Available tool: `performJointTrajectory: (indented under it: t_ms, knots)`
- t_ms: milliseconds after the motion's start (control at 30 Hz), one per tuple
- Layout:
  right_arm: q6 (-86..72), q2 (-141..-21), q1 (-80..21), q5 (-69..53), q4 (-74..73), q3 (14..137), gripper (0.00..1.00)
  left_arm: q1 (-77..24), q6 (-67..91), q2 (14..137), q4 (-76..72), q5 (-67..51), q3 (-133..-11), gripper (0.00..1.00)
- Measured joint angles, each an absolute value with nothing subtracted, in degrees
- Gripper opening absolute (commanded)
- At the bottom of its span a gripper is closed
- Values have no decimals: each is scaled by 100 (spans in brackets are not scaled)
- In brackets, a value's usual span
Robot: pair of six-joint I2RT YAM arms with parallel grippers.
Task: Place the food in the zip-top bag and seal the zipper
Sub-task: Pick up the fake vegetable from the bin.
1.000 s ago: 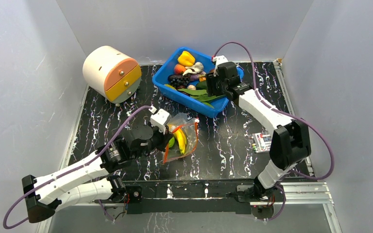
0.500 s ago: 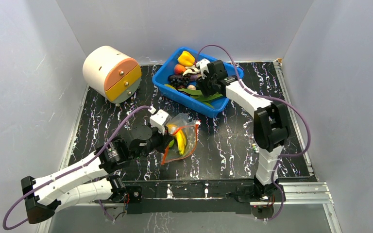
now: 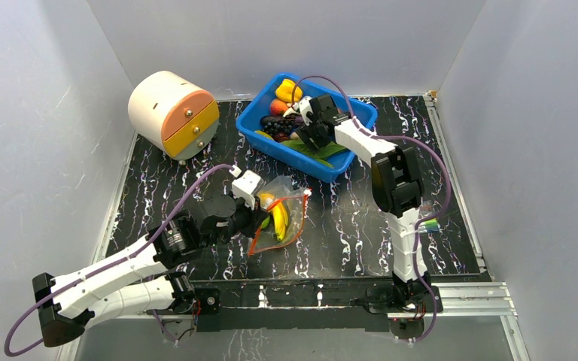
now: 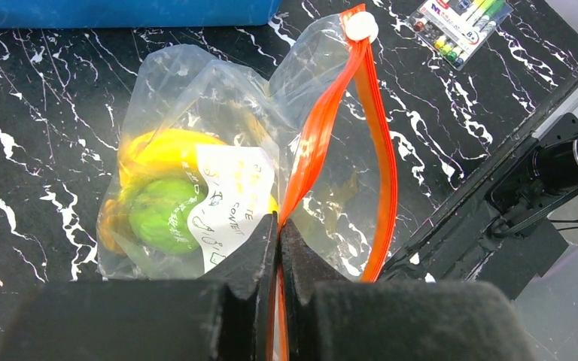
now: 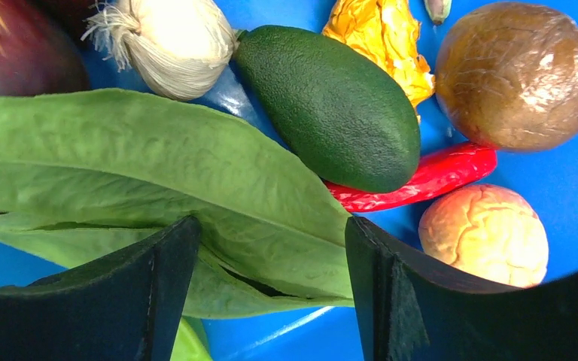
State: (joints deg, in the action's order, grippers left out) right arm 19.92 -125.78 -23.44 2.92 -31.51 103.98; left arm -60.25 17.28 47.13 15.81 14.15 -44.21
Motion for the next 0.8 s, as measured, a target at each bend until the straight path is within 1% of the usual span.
performJointTrajectory:
  t_ms: [167, 300, 400, 433, 500, 533, 667, 800]
  knots:
    - [2121, -12744, -2344, 362, -3159, 10449, 71, -6027, 1763, 4689, 1627, 1441, -4421, 0]
    - [2174, -12761, -2333, 340, -3151, 10449, 67, -6025, 1787, 4681, 1638, 1457, -4421, 0]
    - [2206, -12768, -2318, 285, -3151, 10449, 60, -6025, 1802, 4681, 1638, 1457, -4421, 0]
    - [2217, -12776, -2314, 263, -3151, 10449, 56, -6025, 1804, 4681, 1638, 1457, -4421, 0]
    - [2241, -12790, -2311, 211, -3151, 10449, 44, -6025, 1804, 4681, 1643, 1459, -4421, 0]
    - [2268, -12792, -2311, 187, -3153, 10449, 42, -6025, 1804, 4681, 1645, 1459, -4421, 0]
    - [2364, -12792, -2281, 143, -3148, 10449, 41, -6025, 1811, 4681, 1651, 1466, -4421, 0]
    - [2418, -12792, -2272, 110, -3146, 10449, 36, -6027, 1846, 4683, 1673, 1514, -4421, 0]
